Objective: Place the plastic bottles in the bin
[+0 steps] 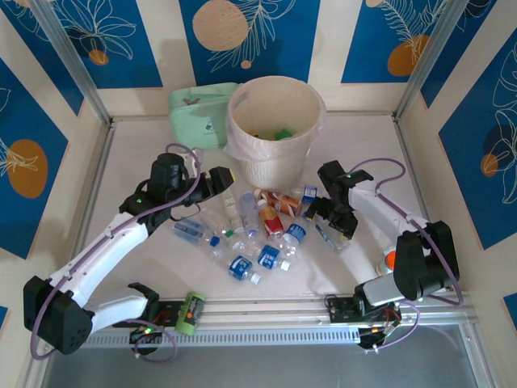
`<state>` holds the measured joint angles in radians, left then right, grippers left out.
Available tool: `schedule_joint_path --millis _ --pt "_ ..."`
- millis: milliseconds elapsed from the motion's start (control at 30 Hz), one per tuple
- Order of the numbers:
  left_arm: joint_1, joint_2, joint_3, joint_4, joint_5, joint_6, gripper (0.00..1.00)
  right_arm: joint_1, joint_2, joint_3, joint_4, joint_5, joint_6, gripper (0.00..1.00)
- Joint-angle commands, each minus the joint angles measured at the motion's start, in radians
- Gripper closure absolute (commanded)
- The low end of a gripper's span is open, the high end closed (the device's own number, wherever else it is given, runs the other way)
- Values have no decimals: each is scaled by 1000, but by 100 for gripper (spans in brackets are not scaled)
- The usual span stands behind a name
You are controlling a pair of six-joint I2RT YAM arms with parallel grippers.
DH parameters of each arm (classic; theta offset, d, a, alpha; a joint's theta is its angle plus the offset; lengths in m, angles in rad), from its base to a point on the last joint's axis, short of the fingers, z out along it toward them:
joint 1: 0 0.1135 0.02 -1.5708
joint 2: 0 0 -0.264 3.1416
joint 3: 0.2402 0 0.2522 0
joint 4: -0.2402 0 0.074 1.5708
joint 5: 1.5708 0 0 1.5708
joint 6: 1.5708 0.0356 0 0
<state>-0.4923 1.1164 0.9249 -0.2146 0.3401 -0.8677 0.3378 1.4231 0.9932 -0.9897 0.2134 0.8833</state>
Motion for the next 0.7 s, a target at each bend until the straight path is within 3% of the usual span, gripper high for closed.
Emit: schedule_joint_path --millis 0,300,667 --pt "-6 6 29 28 26 -16 24 -7 -16 49 -59 12 9 2" --pt "-6 -9 20 24 17 -16 24 17 185 164 -156 175 -33 2" --pt "-6 2 26 31 25 -14 24 16 246 118 -66 105 -59 1"
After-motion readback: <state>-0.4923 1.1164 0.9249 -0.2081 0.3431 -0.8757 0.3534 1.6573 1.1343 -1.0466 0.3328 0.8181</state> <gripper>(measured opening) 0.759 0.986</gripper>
